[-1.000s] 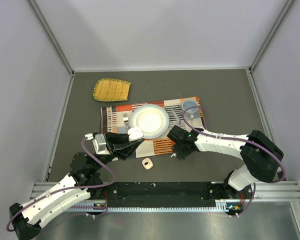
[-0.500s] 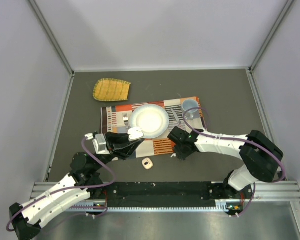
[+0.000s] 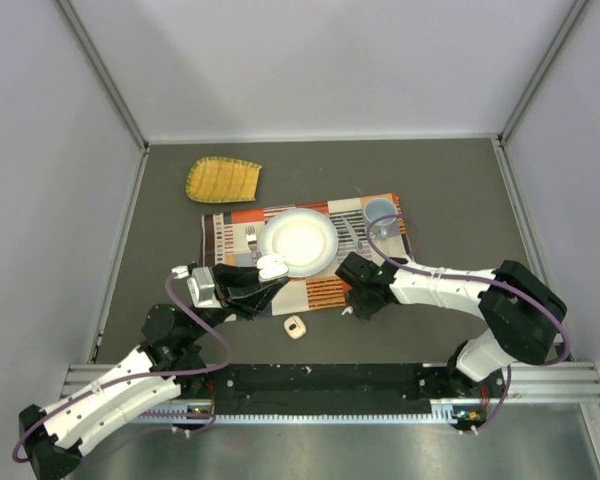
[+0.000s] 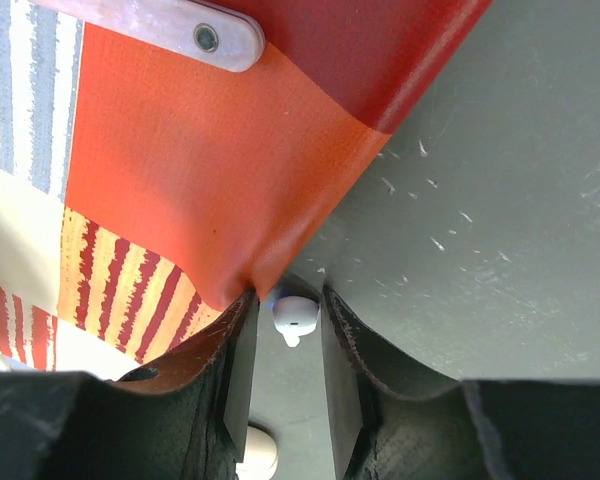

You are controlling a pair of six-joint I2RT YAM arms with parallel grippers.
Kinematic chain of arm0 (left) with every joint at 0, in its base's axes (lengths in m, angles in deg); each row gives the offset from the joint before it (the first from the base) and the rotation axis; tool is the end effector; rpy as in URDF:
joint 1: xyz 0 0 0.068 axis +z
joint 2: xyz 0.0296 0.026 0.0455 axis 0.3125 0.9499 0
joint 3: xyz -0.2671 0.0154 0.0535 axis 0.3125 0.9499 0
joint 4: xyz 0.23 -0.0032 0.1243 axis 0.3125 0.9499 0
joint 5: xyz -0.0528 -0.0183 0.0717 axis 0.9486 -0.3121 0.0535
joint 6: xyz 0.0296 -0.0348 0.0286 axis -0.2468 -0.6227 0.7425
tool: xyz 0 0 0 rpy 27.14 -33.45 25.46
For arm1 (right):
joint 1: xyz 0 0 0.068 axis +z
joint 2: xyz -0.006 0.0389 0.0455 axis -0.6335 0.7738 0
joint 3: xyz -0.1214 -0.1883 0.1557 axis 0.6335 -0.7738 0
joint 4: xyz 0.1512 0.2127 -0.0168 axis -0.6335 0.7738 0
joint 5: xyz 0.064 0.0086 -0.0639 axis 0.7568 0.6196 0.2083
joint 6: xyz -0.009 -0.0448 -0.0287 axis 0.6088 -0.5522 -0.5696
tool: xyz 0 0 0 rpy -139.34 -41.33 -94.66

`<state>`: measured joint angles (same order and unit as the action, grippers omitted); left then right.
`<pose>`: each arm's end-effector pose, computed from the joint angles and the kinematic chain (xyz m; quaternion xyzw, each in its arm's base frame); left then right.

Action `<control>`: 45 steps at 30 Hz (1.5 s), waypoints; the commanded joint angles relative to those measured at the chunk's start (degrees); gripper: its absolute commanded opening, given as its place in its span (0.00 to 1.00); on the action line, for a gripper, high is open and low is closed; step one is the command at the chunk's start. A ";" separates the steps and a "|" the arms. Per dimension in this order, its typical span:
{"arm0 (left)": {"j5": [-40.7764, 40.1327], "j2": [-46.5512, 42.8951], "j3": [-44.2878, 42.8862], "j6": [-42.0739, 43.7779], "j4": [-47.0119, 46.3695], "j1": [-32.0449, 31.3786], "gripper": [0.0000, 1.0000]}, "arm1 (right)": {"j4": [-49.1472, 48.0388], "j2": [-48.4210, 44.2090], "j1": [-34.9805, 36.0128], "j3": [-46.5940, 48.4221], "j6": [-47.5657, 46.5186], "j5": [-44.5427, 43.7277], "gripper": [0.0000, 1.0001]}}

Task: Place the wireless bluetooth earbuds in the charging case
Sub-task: Pick up the left earbud from the center of the board.

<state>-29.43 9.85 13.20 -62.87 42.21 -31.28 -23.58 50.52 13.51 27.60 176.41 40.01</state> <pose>0.0729 -0.0971 0.2897 0.2532 0.4563 -0.4841 0.7024 0.1603 0.1967 0.1578 0.4710 0.8664 0.0877 0.1407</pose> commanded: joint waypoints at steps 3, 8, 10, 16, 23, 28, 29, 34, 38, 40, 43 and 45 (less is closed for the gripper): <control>-0.41 -0.01 -0.24 -0.49 -2.09 0.10 0.00 | -0.08 0.71 -0.43 -0.01 0.98 1.36 0.32; -0.41 0.08 -0.33 -0.49 -2.09 0.01 0.00 | -0.08 0.97 -0.35 -0.10 1.59 2.24 0.32; -0.41 -0.09 -0.33 -0.49 -2.17 0.10 0.00 | -0.08 1.15 -0.43 -0.10 1.51 2.77 0.32; -0.58 -0.36 -0.15 -0.67 -1.91 0.10 0.00 | -0.08 1.06 -0.43 -0.53 1.68 2.59 0.29; -0.76 -0.27 -0.15 -0.67 -1.82 0.01 0.00 | -0.52 1.06 -0.43 -1.06 1.77 2.33 0.24; -0.76 0.17 -0.24 -0.58 -2.00 0.01 0.00 | -0.96 0.80 -0.43 -0.98 -0.16 1.54 0.17; -0.76 0.17 -0.33 -0.58 -2.00 0.01 0.00 | -0.96 0.45 -0.43 -0.71 -0.77 1.19 0.15; -0.85 0.26 -0.24 -0.67 -2.00 0.10 0.00 | -1.40 -2.09 -0.43 -0.62 -6.48 -1.62 0.07; -1.02 0.17 -0.24 -0.58 -1.91 0.01 0.00 | -2.89 -6.40 -0.35 -2.20 -10.96 -3.90 0.00; -1.02 0.26 -0.24 -0.49 -2.00 0.01 0.00 | -3.24 -9.73 -0.35 -3.17 -13.87 -5.84 0.00; -1.02 0.70 -0.50 -0.49 -2.09 0.10 0.00 | -4.12 -15.18 -0.26 -4.22 -18.17 -8.65 0.00; -0.67 1.22 -0.59 -0.49 -2.26 0.01 0.00 | -5.17 -18.52 -0.08 -4.32 -23.94 -10.67 0.00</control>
<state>-29.67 10.05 13.20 -62.89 42.21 -31.28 -25.81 38.84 13.40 23.64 162.81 35.64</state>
